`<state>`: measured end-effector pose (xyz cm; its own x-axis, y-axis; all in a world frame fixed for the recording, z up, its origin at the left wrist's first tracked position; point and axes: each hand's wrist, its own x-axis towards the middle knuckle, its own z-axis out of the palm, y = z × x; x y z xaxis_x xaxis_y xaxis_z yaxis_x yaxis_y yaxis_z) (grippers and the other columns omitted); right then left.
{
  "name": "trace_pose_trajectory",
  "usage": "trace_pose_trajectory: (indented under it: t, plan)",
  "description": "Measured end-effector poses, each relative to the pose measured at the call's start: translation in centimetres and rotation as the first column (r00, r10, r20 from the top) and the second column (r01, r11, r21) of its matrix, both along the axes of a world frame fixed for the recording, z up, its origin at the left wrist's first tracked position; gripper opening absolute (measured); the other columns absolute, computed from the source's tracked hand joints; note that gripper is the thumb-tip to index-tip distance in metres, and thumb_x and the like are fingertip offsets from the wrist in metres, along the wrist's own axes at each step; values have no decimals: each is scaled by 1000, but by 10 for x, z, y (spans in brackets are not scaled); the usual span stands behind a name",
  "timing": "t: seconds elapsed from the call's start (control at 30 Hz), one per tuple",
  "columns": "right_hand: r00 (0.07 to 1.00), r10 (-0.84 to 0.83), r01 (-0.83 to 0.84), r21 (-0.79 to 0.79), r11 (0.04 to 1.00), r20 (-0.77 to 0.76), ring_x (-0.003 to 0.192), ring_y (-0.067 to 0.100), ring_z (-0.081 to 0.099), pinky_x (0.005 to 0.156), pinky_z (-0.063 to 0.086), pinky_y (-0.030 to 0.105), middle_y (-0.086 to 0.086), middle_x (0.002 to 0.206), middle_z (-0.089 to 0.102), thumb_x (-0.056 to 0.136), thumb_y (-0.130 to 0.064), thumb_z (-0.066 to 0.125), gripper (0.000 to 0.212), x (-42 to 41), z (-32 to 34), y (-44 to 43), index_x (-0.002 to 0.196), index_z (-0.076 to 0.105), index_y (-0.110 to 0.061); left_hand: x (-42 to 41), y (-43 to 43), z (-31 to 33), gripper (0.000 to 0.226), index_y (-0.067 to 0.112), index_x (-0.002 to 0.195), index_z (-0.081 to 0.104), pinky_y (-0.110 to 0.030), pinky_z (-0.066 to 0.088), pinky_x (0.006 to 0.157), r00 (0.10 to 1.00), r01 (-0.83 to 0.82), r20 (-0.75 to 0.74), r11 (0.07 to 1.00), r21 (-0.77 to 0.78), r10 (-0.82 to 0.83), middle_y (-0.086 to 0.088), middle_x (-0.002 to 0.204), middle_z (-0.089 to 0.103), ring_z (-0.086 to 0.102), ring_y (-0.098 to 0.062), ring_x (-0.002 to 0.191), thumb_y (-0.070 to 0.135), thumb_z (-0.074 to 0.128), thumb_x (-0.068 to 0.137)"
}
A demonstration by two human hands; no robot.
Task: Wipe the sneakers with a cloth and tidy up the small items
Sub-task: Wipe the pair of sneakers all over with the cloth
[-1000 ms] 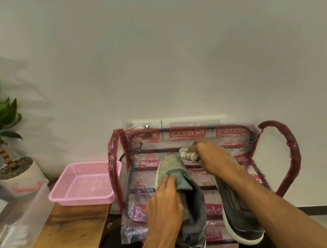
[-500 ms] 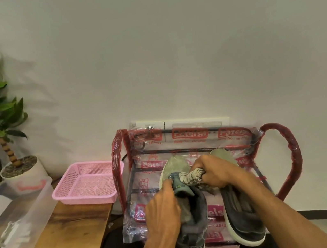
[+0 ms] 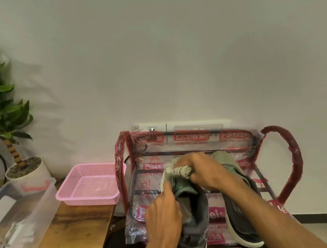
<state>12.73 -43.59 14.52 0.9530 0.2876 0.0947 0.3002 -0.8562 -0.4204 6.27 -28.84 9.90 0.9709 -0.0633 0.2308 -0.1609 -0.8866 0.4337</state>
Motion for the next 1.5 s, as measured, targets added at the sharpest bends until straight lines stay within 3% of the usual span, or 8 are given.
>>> trace_pose_trajectory:
  t: [0.3,0.47,0.6,0.83,1.0,1.1,1.27,1.5]
  plan:
    - [993,98,-59,-472,879,59,103,31,61,86,50,40,12,113,65,82,-5,57,27,13,-11,17,107,66,-9,-2,5,-5,35,27,135,41,-15,29,73,998,33,55,998,-57,-29,8,116,65,61,-8,102,35,45,101]
    - [985,119,-155,-334,930,-125,82,26,61,70,51,38,9,93,68,74,-1,60,18,10,7,19,85,68,-13,-2,9,-9,27,22,107,65,-12,30,62,983,72,174,993,-94,-54,6,89,69,64,-6,77,29,75,82]
    - [995,98,-98,-434,895,-22,106,29,60,87,48,38,10,117,64,84,-3,57,31,11,2,13,114,63,-11,-1,8,-15,43,24,74,68,-4,23,49,970,118,227,985,-122,-89,11,57,61,54,0,47,18,98,44]
    - [985,144,-164,-274,948,-93,88,20,64,75,53,34,2,100,71,76,0,58,27,6,4,7,95,71,-15,2,7,-29,38,22,76,67,3,18,47,952,142,296,969,-203,-78,12,66,63,40,6,57,12,94,52]
    - [995,102,-99,-336,937,-10,100,25,63,86,52,41,5,111,68,80,-3,61,31,11,-6,3,107,69,-16,2,4,-39,39,15,92,71,-21,57,65,940,190,322,955,-228,-111,2,89,73,70,-9,74,8,90,58]
    - [995,78,-48,-385,922,61,106,26,61,89,50,40,5,116,66,82,-5,60,32,13,-17,1,110,67,-18,5,4,-38,38,15,92,71,-22,57,68,939,190,324,958,-217,-113,3,90,74,71,-9,77,7,89,60]
    - [985,120,-147,-257,955,-120,89,21,64,75,54,40,-1,100,70,75,-5,59,25,8,-16,-1,93,70,-19,4,4,-41,36,16,92,72,-23,56,65,932,227,322,962,-154,-168,4,89,73,70,-10,77,9,88,60]
    - [978,122,-24,-484,875,172,114,24,54,92,45,37,3,121,59,91,-7,55,27,6,-20,0,115,66,-15,0,8,-35,36,17,89,72,-15,51,64,917,270,337,954,-126,-215,7,86,71,67,-6,74,11,88,58]
